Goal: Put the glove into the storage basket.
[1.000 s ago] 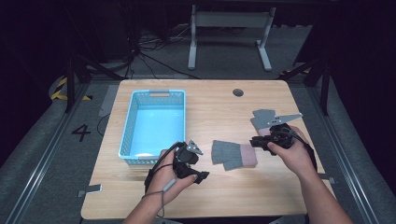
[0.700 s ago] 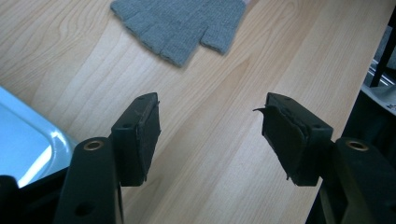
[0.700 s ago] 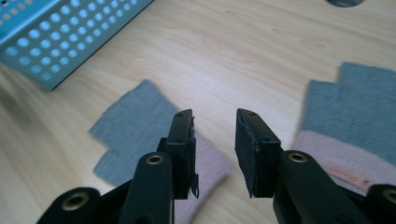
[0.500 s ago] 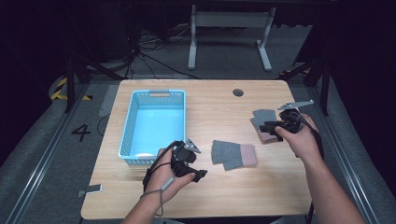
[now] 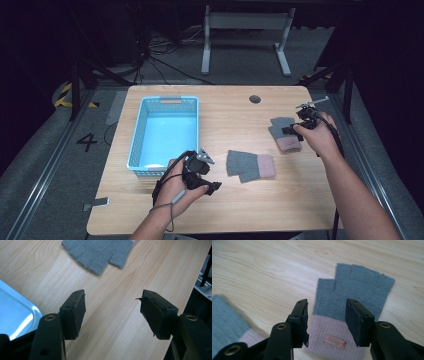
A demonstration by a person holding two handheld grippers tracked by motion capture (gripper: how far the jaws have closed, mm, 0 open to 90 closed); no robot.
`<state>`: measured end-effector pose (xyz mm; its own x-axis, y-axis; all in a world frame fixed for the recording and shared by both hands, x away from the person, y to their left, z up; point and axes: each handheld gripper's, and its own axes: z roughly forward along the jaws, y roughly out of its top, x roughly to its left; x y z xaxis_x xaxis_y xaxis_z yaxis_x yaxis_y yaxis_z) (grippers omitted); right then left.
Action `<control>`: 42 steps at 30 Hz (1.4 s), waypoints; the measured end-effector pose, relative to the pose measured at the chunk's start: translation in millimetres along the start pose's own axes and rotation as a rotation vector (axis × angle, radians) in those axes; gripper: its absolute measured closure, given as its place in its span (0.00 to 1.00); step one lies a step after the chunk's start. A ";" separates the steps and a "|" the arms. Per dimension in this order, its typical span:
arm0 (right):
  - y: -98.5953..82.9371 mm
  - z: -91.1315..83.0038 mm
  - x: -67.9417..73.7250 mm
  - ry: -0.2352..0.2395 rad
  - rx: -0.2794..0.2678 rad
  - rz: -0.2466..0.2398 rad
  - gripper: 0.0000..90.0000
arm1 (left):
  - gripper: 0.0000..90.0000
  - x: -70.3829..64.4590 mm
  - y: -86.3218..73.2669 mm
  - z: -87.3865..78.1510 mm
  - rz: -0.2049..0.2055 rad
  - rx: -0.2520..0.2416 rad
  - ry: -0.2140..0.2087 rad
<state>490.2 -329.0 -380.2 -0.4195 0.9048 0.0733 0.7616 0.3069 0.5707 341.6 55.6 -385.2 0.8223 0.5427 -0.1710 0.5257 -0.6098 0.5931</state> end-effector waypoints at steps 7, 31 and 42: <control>-1.1 17.8 -13.6 -0.029 0.048 0.034 0.59 | 0.42 0.2 -0.1 0.7 0.001 0.005 -0.003; -3.0 55.3 -17.1 -0.121 0.108 0.084 0.87 | 0.42 1.0 -0.4 1.6 0.001 0.006 -0.008; -1.5 40.0 -20.2 -0.068 0.070 0.103 0.97 | 0.42 3.4 -1.2 0.6 -0.008 -0.002 -0.004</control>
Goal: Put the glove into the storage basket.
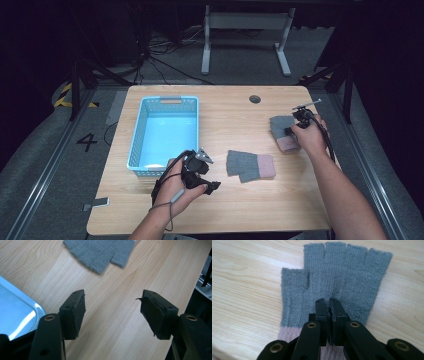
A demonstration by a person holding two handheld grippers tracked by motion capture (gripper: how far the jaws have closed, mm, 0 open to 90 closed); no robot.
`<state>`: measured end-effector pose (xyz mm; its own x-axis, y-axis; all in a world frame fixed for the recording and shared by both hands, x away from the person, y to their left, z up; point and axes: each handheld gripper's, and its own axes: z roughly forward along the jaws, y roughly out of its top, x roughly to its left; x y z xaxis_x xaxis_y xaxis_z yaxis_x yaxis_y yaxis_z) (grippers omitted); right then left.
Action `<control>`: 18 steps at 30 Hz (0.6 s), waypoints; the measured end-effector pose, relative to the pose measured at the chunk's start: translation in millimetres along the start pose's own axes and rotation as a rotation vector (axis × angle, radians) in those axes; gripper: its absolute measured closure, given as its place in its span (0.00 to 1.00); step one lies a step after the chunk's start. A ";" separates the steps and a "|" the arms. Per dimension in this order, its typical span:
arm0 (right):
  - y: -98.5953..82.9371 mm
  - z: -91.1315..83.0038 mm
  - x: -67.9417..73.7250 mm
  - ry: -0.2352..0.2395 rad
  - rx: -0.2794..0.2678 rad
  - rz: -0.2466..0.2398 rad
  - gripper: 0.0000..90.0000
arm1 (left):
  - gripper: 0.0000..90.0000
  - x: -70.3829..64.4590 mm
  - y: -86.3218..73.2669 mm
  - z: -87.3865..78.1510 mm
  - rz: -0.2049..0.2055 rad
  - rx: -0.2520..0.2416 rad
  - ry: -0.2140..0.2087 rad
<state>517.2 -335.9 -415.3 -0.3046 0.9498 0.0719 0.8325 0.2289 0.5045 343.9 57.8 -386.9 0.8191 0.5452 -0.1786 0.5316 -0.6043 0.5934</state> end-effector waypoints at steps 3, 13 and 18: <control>1.4 -9.9 4.7 0.008 -0.015 -0.022 0.96 | 0.42 -0.2 0.4 -0.1 0.005 0.007 0.003; 7.4 -41.6 22.8 0.033 -0.069 -0.100 0.96 | 0.43 -1.6 0.7 0.0 0.002 0.012 0.002; 8.8 -54.7 33.0 0.057 -0.082 -0.133 0.96 | 0.43 -1.7 0.7 -0.4 0.000 0.008 0.003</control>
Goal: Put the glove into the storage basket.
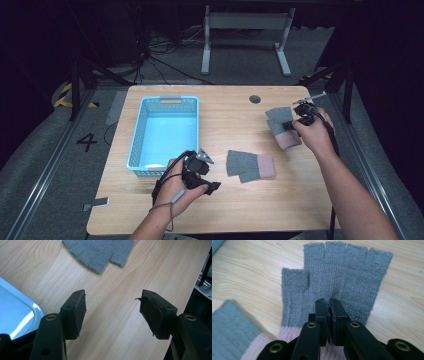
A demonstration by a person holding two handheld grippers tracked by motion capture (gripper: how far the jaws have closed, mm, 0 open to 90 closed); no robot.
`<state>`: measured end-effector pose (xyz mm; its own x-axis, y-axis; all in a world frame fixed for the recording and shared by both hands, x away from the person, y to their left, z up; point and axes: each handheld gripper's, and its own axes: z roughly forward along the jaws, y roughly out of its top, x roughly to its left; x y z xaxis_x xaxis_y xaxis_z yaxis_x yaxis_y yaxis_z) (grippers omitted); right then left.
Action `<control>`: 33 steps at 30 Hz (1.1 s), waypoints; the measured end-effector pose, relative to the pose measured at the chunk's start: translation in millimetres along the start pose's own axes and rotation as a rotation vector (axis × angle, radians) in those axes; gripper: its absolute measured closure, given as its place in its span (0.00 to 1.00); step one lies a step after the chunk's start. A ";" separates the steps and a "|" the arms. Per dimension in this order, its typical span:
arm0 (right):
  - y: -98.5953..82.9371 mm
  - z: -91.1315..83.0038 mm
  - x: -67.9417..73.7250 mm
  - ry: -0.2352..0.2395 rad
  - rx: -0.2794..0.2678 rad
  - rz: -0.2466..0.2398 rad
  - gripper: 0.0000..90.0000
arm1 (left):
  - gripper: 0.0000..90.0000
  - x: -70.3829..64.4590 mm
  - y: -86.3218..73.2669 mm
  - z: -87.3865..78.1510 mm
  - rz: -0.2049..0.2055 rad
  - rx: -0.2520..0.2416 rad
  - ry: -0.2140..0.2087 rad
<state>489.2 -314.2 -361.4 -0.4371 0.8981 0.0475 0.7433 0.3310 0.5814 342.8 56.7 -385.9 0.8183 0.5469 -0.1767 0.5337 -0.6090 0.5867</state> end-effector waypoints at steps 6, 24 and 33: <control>0.6 -12.7 14.8 0.034 -0.008 -0.049 0.96 | 0.43 -0.3 0.0 -0.1 0.004 0.003 0.001; -14.7 -38.5 64.5 0.217 -0.021 -0.246 0.96 | 0.49 -5.1 1.8 0.6 0.045 0.020 -0.009; -27.9 -30.9 82.8 0.264 0.004 -0.279 0.96 | 0.44 -4.4 0.9 -1.7 0.049 -0.004 -0.001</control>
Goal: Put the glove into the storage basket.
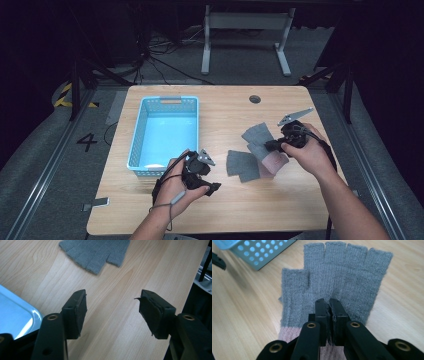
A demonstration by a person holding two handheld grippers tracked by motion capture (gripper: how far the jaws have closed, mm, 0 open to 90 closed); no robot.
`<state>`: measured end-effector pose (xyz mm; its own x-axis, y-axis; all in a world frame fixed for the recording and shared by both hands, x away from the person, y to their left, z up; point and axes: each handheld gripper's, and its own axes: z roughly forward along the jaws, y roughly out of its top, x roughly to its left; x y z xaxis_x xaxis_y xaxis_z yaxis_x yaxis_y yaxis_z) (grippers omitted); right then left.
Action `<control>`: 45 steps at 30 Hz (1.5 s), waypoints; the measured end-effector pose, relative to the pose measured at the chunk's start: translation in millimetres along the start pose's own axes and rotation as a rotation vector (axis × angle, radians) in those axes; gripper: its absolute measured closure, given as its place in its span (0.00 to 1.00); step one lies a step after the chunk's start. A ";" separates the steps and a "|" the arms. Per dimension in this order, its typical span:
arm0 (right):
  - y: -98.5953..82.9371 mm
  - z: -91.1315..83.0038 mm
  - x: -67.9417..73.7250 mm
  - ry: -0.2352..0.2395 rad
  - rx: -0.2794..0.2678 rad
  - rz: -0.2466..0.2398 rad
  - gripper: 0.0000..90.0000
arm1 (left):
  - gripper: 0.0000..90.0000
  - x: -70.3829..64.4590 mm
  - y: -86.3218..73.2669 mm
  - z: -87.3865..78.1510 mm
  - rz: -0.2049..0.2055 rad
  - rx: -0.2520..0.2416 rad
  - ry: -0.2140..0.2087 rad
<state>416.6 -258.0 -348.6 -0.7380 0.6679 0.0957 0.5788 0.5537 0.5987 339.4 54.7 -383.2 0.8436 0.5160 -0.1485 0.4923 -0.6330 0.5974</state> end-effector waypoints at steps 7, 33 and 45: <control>-12.0 12.2 12.6 0.063 -0.016 -0.030 0.96 | 0.42 0.9 0.3 -1.0 0.001 -0.045 -0.023; -26.3 65.4 31.1 0.037 0.164 -0.083 0.93 | 0.75 0.4 7.8 18.3 0.016 -0.046 0.008; -37.1 37.6 34.6 0.011 0.068 -0.075 0.76 | 0.80 6.2 14.9 24.7 -0.024 -0.019 0.006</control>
<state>382.7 -236.8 -397.4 -0.7837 0.6181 0.0616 0.5436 0.6345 0.5494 357.2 34.3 -394.7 0.8304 0.5344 -0.1580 0.5081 -0.6096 0.6085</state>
